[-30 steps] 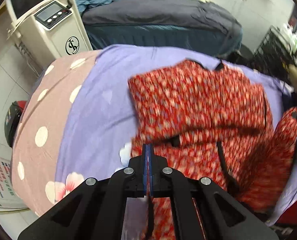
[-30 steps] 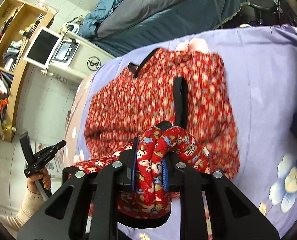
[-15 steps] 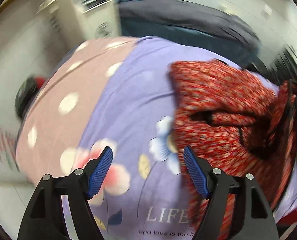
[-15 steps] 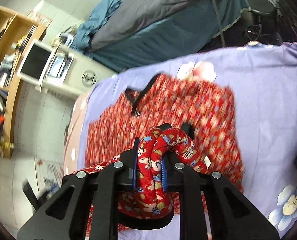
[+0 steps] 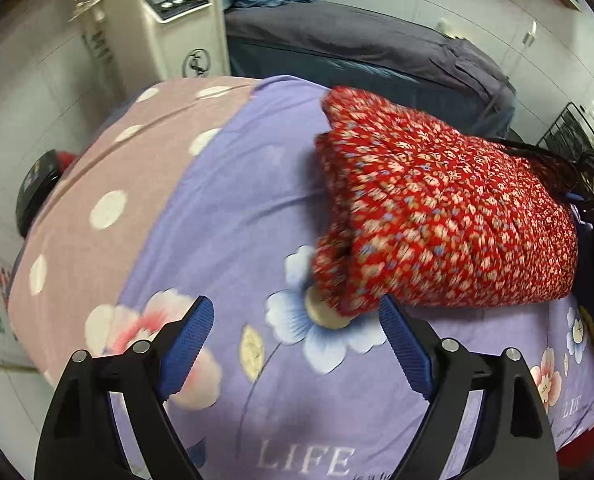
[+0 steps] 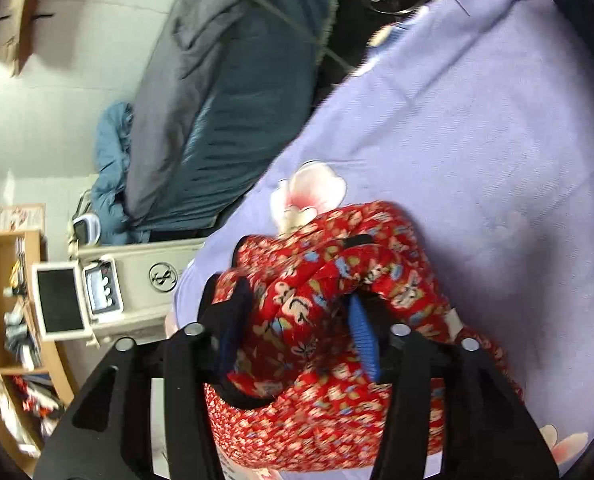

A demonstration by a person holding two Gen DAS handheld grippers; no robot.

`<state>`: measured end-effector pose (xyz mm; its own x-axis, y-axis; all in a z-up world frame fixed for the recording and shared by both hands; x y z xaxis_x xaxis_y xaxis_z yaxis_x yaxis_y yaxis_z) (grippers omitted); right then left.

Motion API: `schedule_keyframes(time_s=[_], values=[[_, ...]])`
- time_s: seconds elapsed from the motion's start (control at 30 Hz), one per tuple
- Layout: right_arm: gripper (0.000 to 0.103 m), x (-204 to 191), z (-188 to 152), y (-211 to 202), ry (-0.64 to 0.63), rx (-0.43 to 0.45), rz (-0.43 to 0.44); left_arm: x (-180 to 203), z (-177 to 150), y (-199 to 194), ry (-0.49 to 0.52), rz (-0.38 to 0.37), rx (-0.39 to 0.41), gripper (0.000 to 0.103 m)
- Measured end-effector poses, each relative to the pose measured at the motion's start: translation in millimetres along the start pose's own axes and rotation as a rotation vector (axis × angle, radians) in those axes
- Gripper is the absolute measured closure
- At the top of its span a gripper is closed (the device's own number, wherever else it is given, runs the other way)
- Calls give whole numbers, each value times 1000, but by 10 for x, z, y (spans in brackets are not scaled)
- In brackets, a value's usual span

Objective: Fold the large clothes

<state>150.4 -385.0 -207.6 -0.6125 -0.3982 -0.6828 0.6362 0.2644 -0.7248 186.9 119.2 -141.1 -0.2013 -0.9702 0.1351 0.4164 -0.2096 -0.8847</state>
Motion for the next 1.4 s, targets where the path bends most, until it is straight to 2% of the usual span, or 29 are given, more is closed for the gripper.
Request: schedule_keyframes(time_s=[0.13,0.2,0.23,0.33,0.43,0.5,0.53,0.57,0.63,0.67,0.77,0.93,1.03,1.13,1.2,1.3,1.4], values=[[46,-155,-77,-174,-157,-3,-4,301,266,352,44,-15,-2,20],[25,-194,-127,-323,-280,39,-69,394,376,495,39,-40,-14,18],[23,-200,-160,-419,-360,73,-119,423,436,609,33,-31,-24,18],[23,-150,-298,-515,-465,93,-179,489,512,821,25,-22,-46,18],[19,59,-509,-373,-556,21,-296,597,548,939,13,-45,-58,33],[19,256,-631,-225,-614,-21,-390,681,559,989,17,-62,-72,54],[19,351,-704,-139,-628,-44,-409,730,574,1006,29,-56,-74,54],[20,399,-757,-89,-628,-62,-404,758,579,1004,44,-42,-66,55],[48,412,-892,4,-626,-82,-328,810,601,1025,83,-17,-59,56],[61,406,-910,12,-629,-74,-339,831,615,1056,99,-5,-60,56],[64,429,-884,72,-643,-53,-421,843,656,1199,97,18,-85,50],[60,525,-827,252,-564,-102,-459,910,779,1501,99,95,-142,38],[50,581,-775,370,-571,-120,-509,952,814,1572,158,158,-134,33],[39,641,-766,424,-565,-116,-542,957,838,1615,177,204,-118,21],[30,687,-701,468,-529,-109,-557,902,858,1645,142,208,-125,13],[25,804,-650,461,-451,-102,-536,773,897,1675,69,192,-148,5],[24,837,-662,399,-436,-75,-546,680,904,1624,16,172,-141,5]])
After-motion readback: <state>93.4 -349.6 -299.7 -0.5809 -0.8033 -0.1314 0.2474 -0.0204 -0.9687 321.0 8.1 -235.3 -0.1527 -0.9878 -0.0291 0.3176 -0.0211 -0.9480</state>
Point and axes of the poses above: each gripper's, at about its wrist camera, not at the fingertips, and y roughly the way its jaws point, x to its right, z to its top, the point moved 8 cm from there along y, roughly the way its jaws point, and after that the axes turned 11 degrees about -y, right-handed, at the moved point
